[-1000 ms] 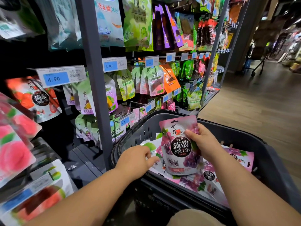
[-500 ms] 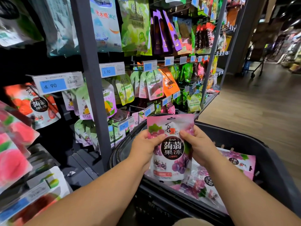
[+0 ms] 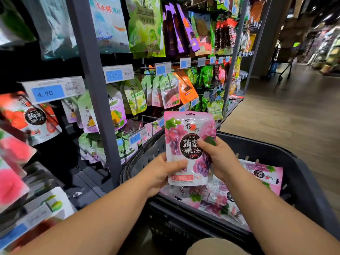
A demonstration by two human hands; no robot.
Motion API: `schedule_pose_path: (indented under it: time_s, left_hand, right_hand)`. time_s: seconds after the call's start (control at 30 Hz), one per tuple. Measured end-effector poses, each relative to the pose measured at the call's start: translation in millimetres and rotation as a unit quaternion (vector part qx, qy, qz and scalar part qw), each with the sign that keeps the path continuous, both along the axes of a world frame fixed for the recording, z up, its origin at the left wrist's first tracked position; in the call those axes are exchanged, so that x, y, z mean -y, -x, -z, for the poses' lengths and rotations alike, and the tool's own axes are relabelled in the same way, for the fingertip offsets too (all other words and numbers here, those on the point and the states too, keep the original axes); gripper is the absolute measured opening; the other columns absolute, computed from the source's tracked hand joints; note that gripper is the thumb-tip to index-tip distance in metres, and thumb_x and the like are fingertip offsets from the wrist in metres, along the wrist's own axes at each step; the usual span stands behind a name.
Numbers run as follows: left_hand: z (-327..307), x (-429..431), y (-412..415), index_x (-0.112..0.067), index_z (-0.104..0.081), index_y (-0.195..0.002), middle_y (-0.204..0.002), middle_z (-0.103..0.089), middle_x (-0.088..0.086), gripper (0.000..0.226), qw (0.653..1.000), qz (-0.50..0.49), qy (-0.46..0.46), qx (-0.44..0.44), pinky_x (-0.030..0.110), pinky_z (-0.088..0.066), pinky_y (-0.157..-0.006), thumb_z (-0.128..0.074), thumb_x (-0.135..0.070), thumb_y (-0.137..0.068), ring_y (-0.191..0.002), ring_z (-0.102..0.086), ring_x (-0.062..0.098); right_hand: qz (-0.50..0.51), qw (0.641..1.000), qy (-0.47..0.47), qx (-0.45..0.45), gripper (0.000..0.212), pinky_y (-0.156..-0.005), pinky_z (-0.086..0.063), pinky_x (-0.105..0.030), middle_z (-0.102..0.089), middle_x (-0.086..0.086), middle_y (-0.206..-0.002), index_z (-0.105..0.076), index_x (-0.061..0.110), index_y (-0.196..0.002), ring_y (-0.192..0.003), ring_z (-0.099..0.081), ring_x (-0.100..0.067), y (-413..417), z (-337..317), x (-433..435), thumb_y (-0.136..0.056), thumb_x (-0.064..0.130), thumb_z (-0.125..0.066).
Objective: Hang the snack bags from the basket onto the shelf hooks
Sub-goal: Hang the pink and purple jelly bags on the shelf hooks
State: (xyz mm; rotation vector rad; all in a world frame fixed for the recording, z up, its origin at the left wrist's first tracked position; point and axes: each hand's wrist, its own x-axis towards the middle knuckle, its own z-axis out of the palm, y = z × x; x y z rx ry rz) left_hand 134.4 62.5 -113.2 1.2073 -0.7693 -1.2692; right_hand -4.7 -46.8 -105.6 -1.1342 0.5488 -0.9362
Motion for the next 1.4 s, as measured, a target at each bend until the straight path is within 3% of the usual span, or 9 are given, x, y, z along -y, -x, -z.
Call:
schedule_pose_path:
  time_s: [0.2,0.33,0.4,0.5,0.7,0.9,1.0,1.17,1.4]
  left_hand:
    - [3,2,-2,-0.002,-0.070,-0.107,-0.100,-0.075,0.016,0.035,0.996,-0.004,0.009,0.083,0.029,-0.059,-0.073,-0.074,0.010,-0.075,-0.088,-0.073,0.025]
    - [2,-1,-16,-0.004,-0.071,-0.102,-0.095,-0.076,0.014,0.031,0.991,-0.088,0.015,0.099,0.034,-0.059,-0.075,-0.077,0.005,-0.074,-0.086,-0.074,0.026]
    - [2,-3,-26,-0.003,-0.071,-0.100,-0.089,-0.077,0.011,0.028,0.987,-0.128,0.026,0.092,0.030,-0.059,-0.069,-0.076,0.006,-0.074,-0.079,-0.074,0.022]
    - [1,-9,-35,-0.006,-0.071,-0.100,-0.082,-0.076,0.005,0.026,0.983,-0.154,0.023,0.097,0.019,-0.054,-0.053,-0.076,0.004,-0.077,-0.065,-0.072,0.011]
    - [-2,-15,-33,-0.007,-0.070,-0.099,-0.075,-0.075,-0.001,0.024,0.980,-0.153,0.031,0.120,0.012,-0.046,-0.043,-0.077,0.001,-0.078,-0.056,-0.068,0.005]
    - [-4,-19,-30,-0.008,-0.070,-0.096,-0.068,-0.074,-0.005,0.021,0.983,-0.138,0.034,0.116,0.011,-0.047,-0.045,-0.076,0.003,-0.079,-0.055,-0.067,0.002]
    - [-4,-21,-30,-0.009,-0.071,-0.093,-0.067,-0.073,-0.005,0.019,0.982,-0.138,0.031,0.126,0.011,-0.044,-0.044,-0.077,0.001,-0.078,-0.054,-0.065,0.001]
    - [-5,-23,-29,-0.009,-0.069,-0.092,-0.062,-0.071,-0.009,0.019,0.980,-0.136,0.034,0.139,0.009,-0.043,-0.043,-0.077,0.002,-0.078,-0.050,-0.062,-0.001]
    - [-4,-23,-29,-0.006,-0.071,-0.099,-0.072,-0.074,-0.002,0.023,0.979,-0.143,0.033,0.144,0.010,-0.044,-0.044,-0.078,0.000,-0.078,-0.051,-0.062,-0.001]
  right_hand:
    - [-0.025,0.999,0.018,-0.020,0.013,-0.078,-0.059,-0.032,-0.076,-0.006,-0.091,-0.065,0.010,-0.104,-0.085,-0.072,-0.019,-3,2,0,-0.094,0.004,-0.059]
    - [-0.023,0.984,0.080,-0.155,0.017,-0.082,-0.053,-0.032,-0.071,0.000,-0.094,-0.063,0.016,-0.108,-0.086,-0.064,-0.016,7,10,15,-0.099,0.028,-0.056]
    - [0.001,0.952,0.131,-0.277,0.018,-0.083,-0.054,-0.033,-0.070,0.001,-0.102,-0.062,0.021,-0.107,-0.091,-0.065,-0.015,15,21,27,-0.098,0.036,-0.057]
    - [0.023,0.854,0.221,-0.471,0.018,-0.085,-0.053,-0.036,-0.069,0.001,-0.105,-0.066,0.022,-0.102,-0.096,-0.064,-0.017,24,37,42,-0.094,0.039,-0.064]
    - [0.025,0.747,0.258,-0.612,0.041,-0.091,-0.050,-0.034,-0.058,-0.005,-0.129,-0.059,0.023,-0.125,-0.108,-0.060,-0.021,26,53,50,-0.090,0.042,-0.068]
    - [0.059,0.747,0.233,-0.619,0.077,-0.103,-0.044,-0.041,-0.043,-0.009,-0.150,-0.036,0.019,-0.149,-0.131,-0.048,-0.029,23,62,54,-0.087,0.047,-0.071]
    - [0.038,0.726,0.241,-0.644,0.068,-0.097,-0.044,-0.037,-0.051,-0.008,-0.143,-0.042,0.017,-0.144,-0.126,-0.051,-0.029,20,63,55,-0.090,0.050,-0.066]
    - [0.036,0.734,0.226,-0.640,0.034,-0.076,-0.043,-0.032,-0.056,-0.003,-0.102,-0.048,0.018,-0.099,-0.093,-0.053,-0.024,17,60,58,-0.094,0.048,-0.060]
    - [0.139,0.822,0.167,-0.526,0.026,-0.069,-0.040,-0.035,-0.051,-0.007,-0.083,-0.048,0.012,-0.086,-0.083,-0.052,-0.027,26,54,62,-0.093,0.032,-0.064]
